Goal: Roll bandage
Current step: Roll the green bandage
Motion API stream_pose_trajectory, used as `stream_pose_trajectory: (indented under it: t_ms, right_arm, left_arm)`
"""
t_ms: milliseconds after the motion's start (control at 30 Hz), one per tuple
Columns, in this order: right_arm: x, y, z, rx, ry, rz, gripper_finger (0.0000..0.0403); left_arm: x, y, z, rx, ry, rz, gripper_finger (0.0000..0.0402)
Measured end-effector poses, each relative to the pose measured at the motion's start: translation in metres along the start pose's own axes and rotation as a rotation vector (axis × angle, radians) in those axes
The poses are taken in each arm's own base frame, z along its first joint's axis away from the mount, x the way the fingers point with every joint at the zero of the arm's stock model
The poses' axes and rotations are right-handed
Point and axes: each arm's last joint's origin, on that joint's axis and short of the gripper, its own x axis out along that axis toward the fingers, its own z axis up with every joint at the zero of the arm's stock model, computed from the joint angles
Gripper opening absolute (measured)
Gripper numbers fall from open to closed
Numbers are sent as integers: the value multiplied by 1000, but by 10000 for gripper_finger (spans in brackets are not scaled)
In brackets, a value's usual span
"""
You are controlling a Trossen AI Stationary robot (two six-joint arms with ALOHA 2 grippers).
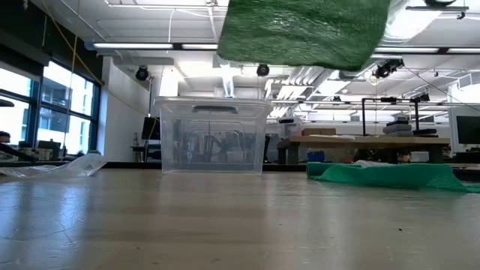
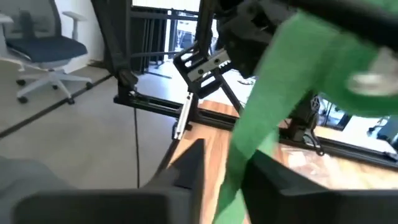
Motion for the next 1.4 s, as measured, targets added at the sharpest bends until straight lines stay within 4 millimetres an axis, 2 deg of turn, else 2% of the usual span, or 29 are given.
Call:
stream_pose_trajectory:
  t_ms: [167,333,533,833,1067,1400]
  right_arm:
    - [-13,-9,4,91,36,-12,182]
    - [-14,-9,8,116,0,-11,193]
    - [-13,-10,13,131,-47,-13,145]
    - [-9,-9,11,161,-42,26,9]
    - [-11,-4,12,140,-48,40,3]
    - [-13,-6,16,105,-86,-49,1]
  left_arm:
    - [0,0,0,1,3,-2,4]
    - [1,-2,-2,4,14,-10,4]
    - [2,-3,-6,-15,34,-24,4]
    - [3,-3,-7,-6,52,-15,4]
    - [5,-4,-15,69,153,37,4]
    - [3,-10,-17,95,111,-64,4]
